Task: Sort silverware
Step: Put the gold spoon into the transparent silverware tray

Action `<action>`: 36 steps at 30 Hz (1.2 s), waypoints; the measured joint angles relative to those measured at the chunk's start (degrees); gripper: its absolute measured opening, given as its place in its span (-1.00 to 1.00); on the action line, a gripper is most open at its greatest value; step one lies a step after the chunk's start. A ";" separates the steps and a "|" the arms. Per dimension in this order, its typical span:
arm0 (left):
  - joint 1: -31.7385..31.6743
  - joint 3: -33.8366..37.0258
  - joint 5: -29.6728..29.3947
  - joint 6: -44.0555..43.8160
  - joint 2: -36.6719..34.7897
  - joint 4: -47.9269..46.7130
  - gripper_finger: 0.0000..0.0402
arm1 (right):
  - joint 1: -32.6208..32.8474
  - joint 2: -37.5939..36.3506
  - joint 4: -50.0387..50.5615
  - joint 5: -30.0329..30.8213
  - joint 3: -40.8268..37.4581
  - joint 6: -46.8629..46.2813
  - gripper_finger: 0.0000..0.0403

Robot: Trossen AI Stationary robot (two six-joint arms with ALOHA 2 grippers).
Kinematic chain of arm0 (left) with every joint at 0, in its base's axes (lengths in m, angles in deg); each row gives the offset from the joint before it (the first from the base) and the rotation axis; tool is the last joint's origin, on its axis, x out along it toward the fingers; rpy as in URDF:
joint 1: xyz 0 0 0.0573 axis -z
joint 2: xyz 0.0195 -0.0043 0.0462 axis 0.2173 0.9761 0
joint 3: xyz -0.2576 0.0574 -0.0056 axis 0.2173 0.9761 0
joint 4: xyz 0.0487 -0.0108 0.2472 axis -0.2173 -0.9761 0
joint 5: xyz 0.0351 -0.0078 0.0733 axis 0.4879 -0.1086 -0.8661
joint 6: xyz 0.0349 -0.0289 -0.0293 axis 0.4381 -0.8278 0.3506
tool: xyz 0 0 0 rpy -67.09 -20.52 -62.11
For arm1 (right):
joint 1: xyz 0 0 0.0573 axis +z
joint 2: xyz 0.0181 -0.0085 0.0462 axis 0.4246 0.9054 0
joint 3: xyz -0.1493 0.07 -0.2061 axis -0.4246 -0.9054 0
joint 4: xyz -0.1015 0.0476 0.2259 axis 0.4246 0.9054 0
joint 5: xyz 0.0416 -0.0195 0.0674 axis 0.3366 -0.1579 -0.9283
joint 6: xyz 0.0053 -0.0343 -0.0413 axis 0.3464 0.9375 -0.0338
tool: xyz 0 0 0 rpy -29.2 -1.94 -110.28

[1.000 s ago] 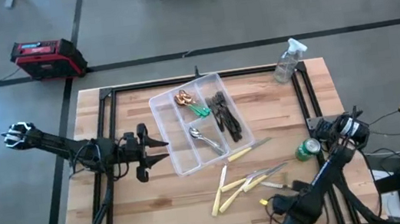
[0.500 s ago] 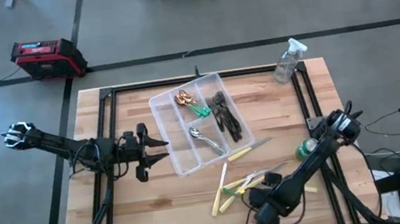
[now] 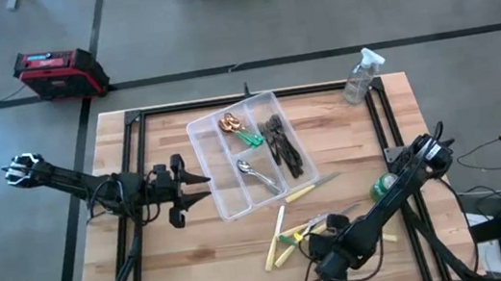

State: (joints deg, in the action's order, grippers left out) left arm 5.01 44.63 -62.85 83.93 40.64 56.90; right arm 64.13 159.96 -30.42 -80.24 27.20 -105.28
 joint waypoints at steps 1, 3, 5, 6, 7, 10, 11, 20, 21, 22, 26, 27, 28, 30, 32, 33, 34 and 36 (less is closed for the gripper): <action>0.00 0.00 0.02 0.00 -0.04 0.05 -0.21 | 0.07 -0.03 -1.31 -0.34 0.03 0.53 -0.99; -0.02 0.00 0.00 0.02 -0.05 0.63 -0.21 | 0.37 0.62 -4.45 -1.96 -0.24 1.63 -1.00; 0.00 0.00 0.00 0.02 -0.10 1.14 -0.21 | 0.47 1.87 -5.89 -4.82 -0.60 2.39 -1.00; 0.00 0.00 0.02 0.02 -0.18 1.14 -0.21 | 0.48 2.59 -5.89 -6.09 -0.65 2.47 -1.00; 0.00 0.00 0.02 0.02 -0.24 1.03 -0.21 | 0.48 3.22 -5.77 -6.84 -0.67 2.48 -1.00; 0.00 0.00 0.02 0.02 -0.39 1.07 -0.21 | 0.48 3.89 -5.01 -7.88 -0.69 2.83 -1.00; 0.00 0.00 0.02 0.02 -0.42 1.03 -0.21 | 0.47 3.89 -4.04 -7.42 -0.69 2.89 -1.00; -0.02 0.00 0.02 -0.13 -0.42 1.05 -0.21 | 0.05 3.19 12.22 0.83 -0.72 -0.63 -1.00; -0.02 0.00 0.02 -0.11 -0.42 1.02 -0.21 | 0.09 3.19 12.14 1.19 -0.58 -0.67 -1.00; 0.00 0.00 0.02 -0.11 -0.42 1.03 -0.21 | 0.17 3.19 12.15 1.53 -0.17 -0.86 -1.00; -0.02 0.00 0.02 -0.12 -0.42 1.02 -0.21 | 0.23 3.15 11.87 3.29 2.23 -7.90 -1.00; -0.02 0.00 0.02 -0.13 -0.42 1.05 -0.21 | 0.20 2.98 12.14 4.33 2.67 -13.81 -1.00; 0.00 0.00 0.02 -0.13 -0.42 1.04 -0.21 | 0.12 2.70 12.16 6.08 2.82 -21.95 -1.00; 0.00 0.00 0.02 -0.24 -0.42 1.03 -0.21 | 0.48 2.26 10.79 8.16 2.82 -35.45 -1.00; -0.02 0.00 0.00 -0.59 -0.40 1.01 -0.21 | 1.15 2.20 7.06 7.56 2.82 -41.63 -0.99; -0.02 0.00 0.00 -0.63 -0.32 1.08 -0.21 | 1.62 2.20 5.66 7.20 2.71 -44.94 -0.98; -0.01 0.00 0.02 -0.62 -0.31 1.04 -0.21 | 1.94 2.20 4.40 7.04 2.51 -48.36 -0.95; 0.00 0.00 0.02 -0.61 -0.31 0.97 -0.21 | 2.33 2.20 1.18 6.92 2.00 -54.34 -0.86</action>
State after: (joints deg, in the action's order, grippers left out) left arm 5.01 44.63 -62.83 83.32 40.33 57.87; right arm 66.46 162.16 -29.24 -73.32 29.20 -159.62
